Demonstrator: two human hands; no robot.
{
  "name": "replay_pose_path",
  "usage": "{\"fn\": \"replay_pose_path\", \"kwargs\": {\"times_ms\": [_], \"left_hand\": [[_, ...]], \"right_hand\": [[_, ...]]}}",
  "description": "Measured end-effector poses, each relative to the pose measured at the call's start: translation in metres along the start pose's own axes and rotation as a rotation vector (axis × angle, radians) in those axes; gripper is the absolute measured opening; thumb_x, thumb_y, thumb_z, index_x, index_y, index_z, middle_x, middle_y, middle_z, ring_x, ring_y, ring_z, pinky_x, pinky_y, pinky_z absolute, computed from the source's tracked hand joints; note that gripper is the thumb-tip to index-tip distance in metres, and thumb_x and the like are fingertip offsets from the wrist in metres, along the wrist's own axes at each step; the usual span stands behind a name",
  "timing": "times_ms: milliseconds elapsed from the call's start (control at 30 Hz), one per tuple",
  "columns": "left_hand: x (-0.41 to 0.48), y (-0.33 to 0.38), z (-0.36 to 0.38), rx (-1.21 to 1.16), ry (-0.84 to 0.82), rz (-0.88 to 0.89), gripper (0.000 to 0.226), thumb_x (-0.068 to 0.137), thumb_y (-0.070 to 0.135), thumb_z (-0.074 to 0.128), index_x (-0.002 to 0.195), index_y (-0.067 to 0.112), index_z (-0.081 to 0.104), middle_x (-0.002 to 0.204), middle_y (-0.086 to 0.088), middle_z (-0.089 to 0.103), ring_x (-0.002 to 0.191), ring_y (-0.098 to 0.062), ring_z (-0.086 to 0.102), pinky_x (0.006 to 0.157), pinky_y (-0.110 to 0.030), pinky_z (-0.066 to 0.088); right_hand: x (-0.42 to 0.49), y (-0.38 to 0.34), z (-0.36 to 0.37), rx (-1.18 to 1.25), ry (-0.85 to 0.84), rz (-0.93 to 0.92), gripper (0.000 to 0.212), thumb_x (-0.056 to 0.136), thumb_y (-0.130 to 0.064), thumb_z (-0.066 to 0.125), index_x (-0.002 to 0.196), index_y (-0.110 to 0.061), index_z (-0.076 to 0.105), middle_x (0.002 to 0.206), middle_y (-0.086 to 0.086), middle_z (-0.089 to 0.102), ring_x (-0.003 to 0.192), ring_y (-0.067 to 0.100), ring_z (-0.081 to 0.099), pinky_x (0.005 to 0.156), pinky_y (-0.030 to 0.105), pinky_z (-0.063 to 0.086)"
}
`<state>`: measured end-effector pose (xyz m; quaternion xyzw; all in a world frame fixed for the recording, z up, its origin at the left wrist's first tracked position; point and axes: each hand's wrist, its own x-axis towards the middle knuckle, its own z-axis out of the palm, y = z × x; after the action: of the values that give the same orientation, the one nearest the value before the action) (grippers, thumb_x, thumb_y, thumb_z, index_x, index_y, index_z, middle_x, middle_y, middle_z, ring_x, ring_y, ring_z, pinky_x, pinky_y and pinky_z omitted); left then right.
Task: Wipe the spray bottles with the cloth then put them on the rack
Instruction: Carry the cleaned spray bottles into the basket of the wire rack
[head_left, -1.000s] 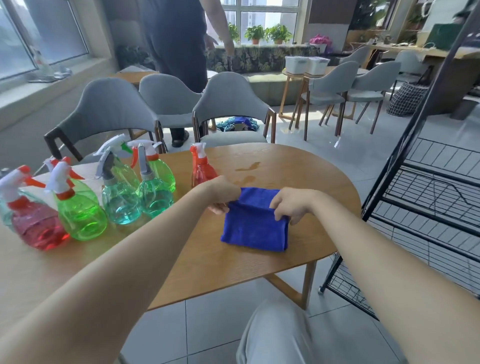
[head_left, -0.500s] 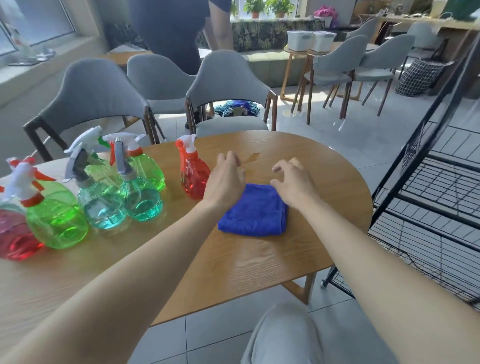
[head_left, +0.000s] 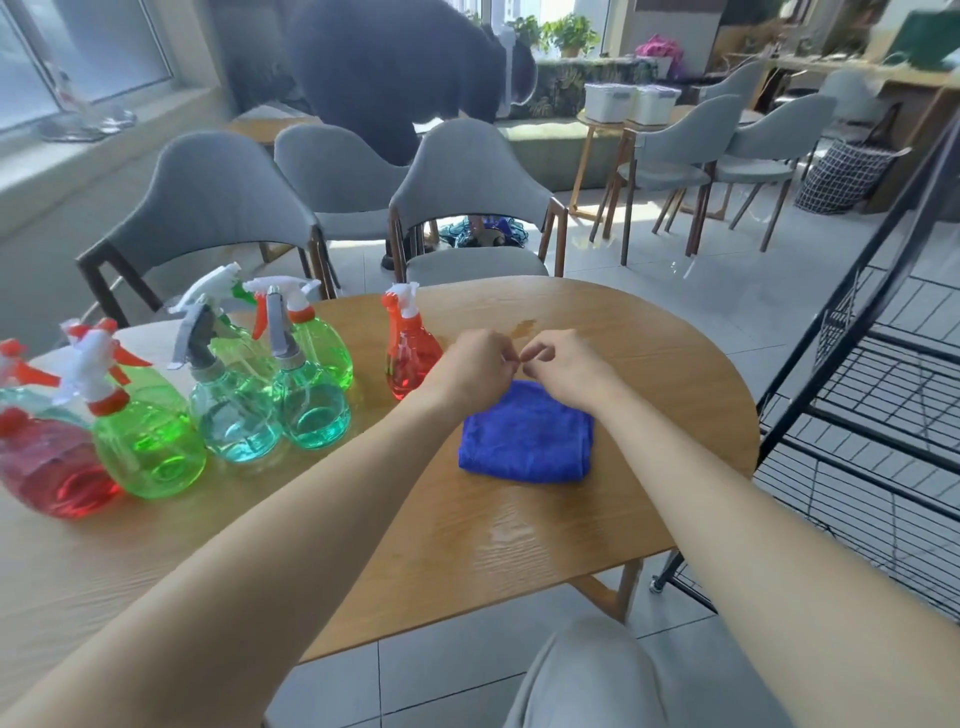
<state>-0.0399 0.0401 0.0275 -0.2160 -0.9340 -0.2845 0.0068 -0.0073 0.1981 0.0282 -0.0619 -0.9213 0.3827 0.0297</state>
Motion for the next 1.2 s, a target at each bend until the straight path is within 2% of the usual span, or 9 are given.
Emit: {"fn": "replay_pose_path", "kwargs": {"times_ms": [167,400,600,700,767,833,967,1100,1200], "left_hand": [[-0.016,0.0,-0.053,-0.091,0.207,-0.014,0.015,0.095,0.003,0.067,0.096,0.007,0.082,0.084,-0.011,0.077,0.078,-0.03,0.074,0.076,-0.044,0.063],[-0.049,-0.029,-0.116,-0.114,0.434,-0.087,0.02,0.092,0.001,0.069,0.105,0.011,0.08,0.096,-0.004,0.073,0.092,-0.023,0.069,0.083,-0.036,0.057],[-0.067,-0.065,-0.141,0.076,0.635,-0.23,0.027,0.09,0.006,0.062,0.117,0.006,0.059,0.123,-0.018,0.051,0.117,-0.039,0.048,0.098,-0.042,0.041],[-0.069,-0.082,-0.143,0.148,0.52,-0.36,0.049,0.091,0.014,0.064,0.135,0.003,0.046,0.142,-0.027,0.045,0.131,-0.048,0.044,0.106,-0.047,0.041],[-0.068,-0.089,-0.141,0.164,0.43,-0.404,0.058,0.092,0.014,0.066,0.142,0.004,0.039,0.143,-0.026,0.043,0.128,-0.049,0.051,0.094,-0.047,0.046],[-0.064,-0.094,-0.137,0.247,0.35,-0.377,0.049,0.094,0.012,0.062,0.138,0.009,0.041,0.133,-0.022,0.048,0.11,-0.046,0.063,0.077,-0.044,0.044],[-0.044,-0.095,-0.137,0.407,0.197,-0.338,0.037,0.094,0.005,0.056,0.129,0.01,0.047,0.126,-0.021,0.059,0.101,-0.039,0.064,0.073,-0.042,0.043],[0.001,-0.087,-0.136,0.432,0.106,-0.353,0.038,0.095,0.013,0.06,0.13,0.01,0.048,0.123,-0.016,0.065,0.11,-0.038,0.064,0.076,-0.041,0.044],[0.037,-0.085,-0.136,0.365,0.042,-0.371,0.062,0.1,0.045,0.064,0.145,0.006,0.046,0.132,-0.018,0.063,0.123,-0.04,0.062,0.089,-0.044,0.05]], "right_hand": [[-0.002,-0.055,-0.003,0.093,0.052,-0.082,0.021,0.097,-0.017,0.062,0.088,-0.034,0.068,0.098,0.003,0.074,0.089,0.023,0.07,0.069,0.031,0.049],[-0.015,-0.113,0.02,0.069,0.054,-0.18,0.018,0.097,-0.022,0.063,0.085,-0.035,0.068,0.101,0.001,0.075,0.097,0.024,0.073,0.087,0.048,0.062],[-0.022,-0.143,0.045,-0.03,0.061,-0.26,0.019,0.1,-0.016,0.058,0.101,-0.029,0.072,0.1,-0.004,0.072,0.096,0.019,0.068,0.078,0.031,0.05],[-0.02,-0.152,0.053,-0.072,0.12,-0.307,0.025,0.1,-0.009,0.054,0.113,-0.023,0.07,0.105,-0.002,0.067,0.097,0.018,0.063,0.078,0.03,0.047],[-0.012,-0.155,0.056,-0.075,0.177,-0.331,0.026,0.099,-0.005,0.054,0.115,-0.02,0.068,0.114,0.002,0.063,0.102,0.02,0.061,0.083,0.034,0.051],[0.0,-0.156,0.059,-0.068,0.214,-0.344,0.027,0.099,-0.001,0.054,0.117,-0.017,0.067,0.122,0.006,0.059,0.105,0.023,0.061,0.088,0.038,0.053],[0.035,-0.146,0.065,-0.051,0.228,-0.377,0.031,0.095,0.003,0.055,0.113,-0.018,0.07,0.119,0.003,0.056,0.112,0.025,0.059,0.092,0.039,0.051],[0.076,-0.13,0.062,0.0,-0.076,-0.407,0.037,0.097,0.003,0.055,0.106,-0.024,0.079,0.12,-0.003,0.063,0.114,0.016,0.059,0.088,0.025,0.047],[0.098,-0.119,0.052,-0.044,-0.325,-0.433,0.036,0.098,0.002,0.058,0.113,-0.025,0.077,0.122,0.0,0.069,0.112,0.019,0.062,0.089,0.019,0.051]]}}
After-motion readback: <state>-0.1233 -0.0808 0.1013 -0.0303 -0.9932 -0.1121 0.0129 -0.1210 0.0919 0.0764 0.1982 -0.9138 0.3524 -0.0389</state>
